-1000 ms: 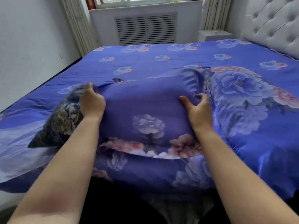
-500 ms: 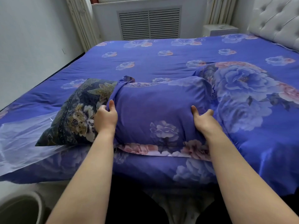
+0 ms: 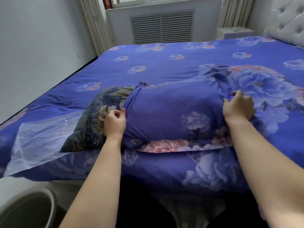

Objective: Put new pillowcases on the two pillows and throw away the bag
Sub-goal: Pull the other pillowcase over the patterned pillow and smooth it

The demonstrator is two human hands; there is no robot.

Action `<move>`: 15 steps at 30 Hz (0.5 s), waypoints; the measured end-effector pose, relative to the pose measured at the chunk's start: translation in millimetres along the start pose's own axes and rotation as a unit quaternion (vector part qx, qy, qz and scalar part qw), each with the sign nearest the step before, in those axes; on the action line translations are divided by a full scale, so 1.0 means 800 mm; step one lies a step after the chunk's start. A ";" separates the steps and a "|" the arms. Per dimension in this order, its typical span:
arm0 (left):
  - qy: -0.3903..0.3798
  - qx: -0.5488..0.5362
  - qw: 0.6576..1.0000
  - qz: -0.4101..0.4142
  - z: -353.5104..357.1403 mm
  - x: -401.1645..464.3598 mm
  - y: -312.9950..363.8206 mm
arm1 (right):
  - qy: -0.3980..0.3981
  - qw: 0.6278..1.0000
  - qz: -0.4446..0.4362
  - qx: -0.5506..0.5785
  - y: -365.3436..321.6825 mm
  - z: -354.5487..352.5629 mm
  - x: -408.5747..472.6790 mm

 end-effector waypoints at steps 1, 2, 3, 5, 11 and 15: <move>-0.027 -0.006 1.000 -0.007 0.011 -0.004 -0.003 | 0.005 1.000 -0.017 -0.022 -0.002 0.008 -0.016; -0.041 0.000 0.999 -0.005 0.018 -0.008 -0.002 | 0.021 0.998 -0.050 -0.017 -0.012 0.014 -0.036; -0.045 0.024 0.999 0.006 0.020 -0.008 0.002 | 0.026 0.996 -0.083 0.010 -0.026 0.017 -0.062; -0.027 0.105 0.993 0.051 0.018 -0.006 0.017 | -0.039 0.991 -0.115 0.061 -0.048 0.032 -0.120; -0.001 0.309 0.944 0.116 0.008 0.038 0.026 | -0.533 0.766 0.268 0.238 -0.046 0.111 -0.279; -0.060 0.395 0.899 0.180 0.035 0.042 0.032 | -0.492 0.599 0.452 0.442 -0.085 0.125 -0.290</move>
Point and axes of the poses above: each hand's wrist, its own x-axis towards the middle knuckle, its own z-axis out of the palm, y = z × x, the point moved 8 cm from there along x, towards the middle knuckle, and after that the axes turned 9 degrees about y, right-handed, at the moved point
